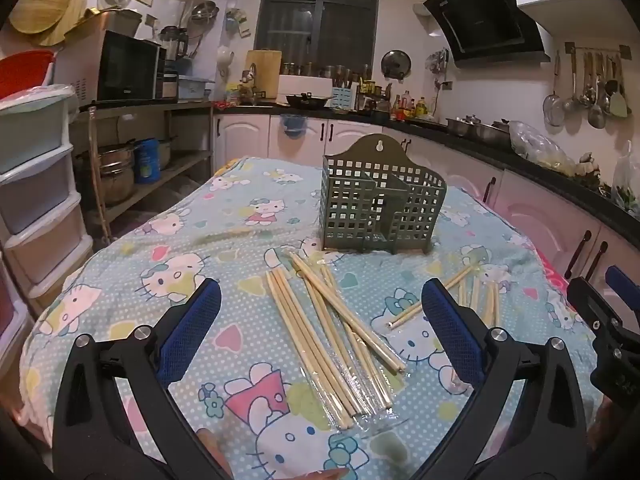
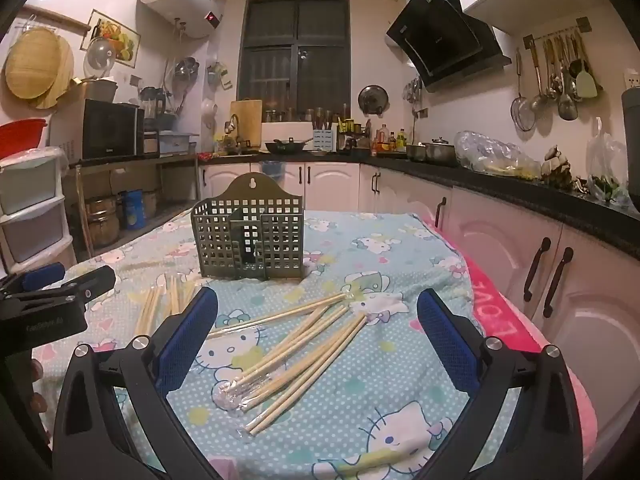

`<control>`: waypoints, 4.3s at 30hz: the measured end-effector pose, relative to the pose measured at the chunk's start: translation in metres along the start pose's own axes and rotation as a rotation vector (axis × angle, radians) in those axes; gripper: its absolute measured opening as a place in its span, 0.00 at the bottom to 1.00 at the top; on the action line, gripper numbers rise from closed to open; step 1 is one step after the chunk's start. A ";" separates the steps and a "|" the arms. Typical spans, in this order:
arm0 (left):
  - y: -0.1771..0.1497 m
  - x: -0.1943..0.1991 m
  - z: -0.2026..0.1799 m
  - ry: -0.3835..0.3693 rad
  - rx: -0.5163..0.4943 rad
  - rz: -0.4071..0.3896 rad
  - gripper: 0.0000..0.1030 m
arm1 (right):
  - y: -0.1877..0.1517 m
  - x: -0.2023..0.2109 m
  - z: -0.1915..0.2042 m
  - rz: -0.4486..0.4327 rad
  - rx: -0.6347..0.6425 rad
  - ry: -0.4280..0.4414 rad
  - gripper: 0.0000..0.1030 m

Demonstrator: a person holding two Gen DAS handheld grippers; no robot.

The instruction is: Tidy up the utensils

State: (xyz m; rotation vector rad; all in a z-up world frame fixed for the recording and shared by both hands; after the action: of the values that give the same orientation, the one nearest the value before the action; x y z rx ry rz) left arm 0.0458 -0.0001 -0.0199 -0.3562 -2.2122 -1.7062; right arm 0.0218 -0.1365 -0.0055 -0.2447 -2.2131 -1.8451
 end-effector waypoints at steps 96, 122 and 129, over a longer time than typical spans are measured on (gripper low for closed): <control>0.022 -0.045 0.044 -0.004 0.105 0.153 0.89 | 0.005 -0.063 0.004 0.204 -0.012 0.141 0.94; 0.028 -0.175 0.043 -0.217 0.318 0.576 0.38 | -0.016 -0.177 -0.035 0.559 -0.158 0.272 0.68; 0.030 -0.193 0.052 -0.209 0.375 0.607 0.34 | -0.027 -0.205 -0.043 0.642 -0.262 0.331 0.57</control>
State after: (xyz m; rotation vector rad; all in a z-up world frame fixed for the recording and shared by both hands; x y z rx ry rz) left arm 0.2285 0.0583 -0.0826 -1.0168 -2.1841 -0.9539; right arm 0.2136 -0.1774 -0.0839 -0.5736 -1.4419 -1.6459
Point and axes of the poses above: each gripper's, at about its wrist camera, not at the fingertips, and x roughly against the way its jaws point, z to its left, y to its top, the point moved 5 cm from there along -x, roughly the way its jaws point, and after that the axes turned 9 degrees about x, right-handed, at the moved point
